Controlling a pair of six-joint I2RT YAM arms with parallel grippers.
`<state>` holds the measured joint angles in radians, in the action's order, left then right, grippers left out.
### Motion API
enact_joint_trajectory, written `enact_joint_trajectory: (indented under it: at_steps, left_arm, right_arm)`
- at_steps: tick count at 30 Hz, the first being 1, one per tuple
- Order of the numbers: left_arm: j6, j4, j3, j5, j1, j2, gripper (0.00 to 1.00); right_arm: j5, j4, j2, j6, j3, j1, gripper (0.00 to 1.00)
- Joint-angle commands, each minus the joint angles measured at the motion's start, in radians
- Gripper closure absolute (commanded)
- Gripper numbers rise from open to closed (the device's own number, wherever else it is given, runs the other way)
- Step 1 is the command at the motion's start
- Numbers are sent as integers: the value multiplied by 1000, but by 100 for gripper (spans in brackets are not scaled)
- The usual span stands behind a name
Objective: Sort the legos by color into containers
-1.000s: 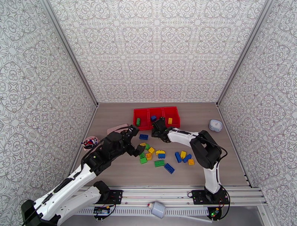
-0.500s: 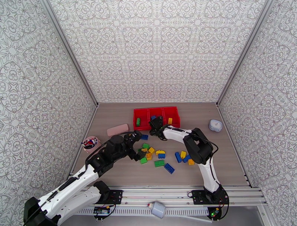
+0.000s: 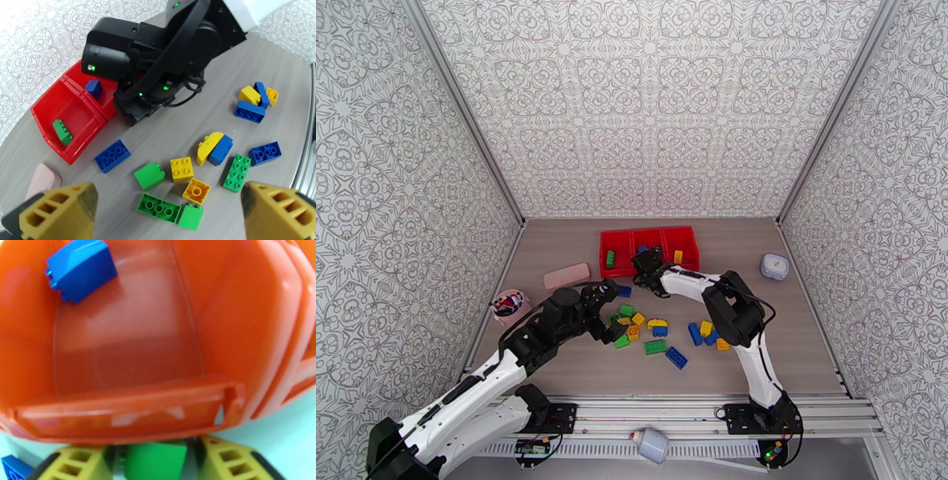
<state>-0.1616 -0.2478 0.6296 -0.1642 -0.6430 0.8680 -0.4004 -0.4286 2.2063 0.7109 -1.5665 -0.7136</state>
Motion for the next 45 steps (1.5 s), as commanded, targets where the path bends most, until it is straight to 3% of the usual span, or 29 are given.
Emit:
enact_joint_trajectory:
  at_steps: [1,16,30,37,45]
  left_arm:
    - [-15,13,-16,-30,11,-1,0]
    - [-22,12,-19,-30,19,3,0]
    - [-21,10,-21,-34,22,7,0]
    - [46,57,-40,-8,51,-16,0]
    - [40,45,-39,55,75,-18,0]
  right_arm:
    - [1,-21,34,15,-29,-3,48]
    - [5,7,-38,24,51,-2,65]
    - [82,93,-269,-31,288,-19,65]
    - [140,131,-279,-142,202,-33,66]
    - [226,135,-151,-247,-33,-34,66]
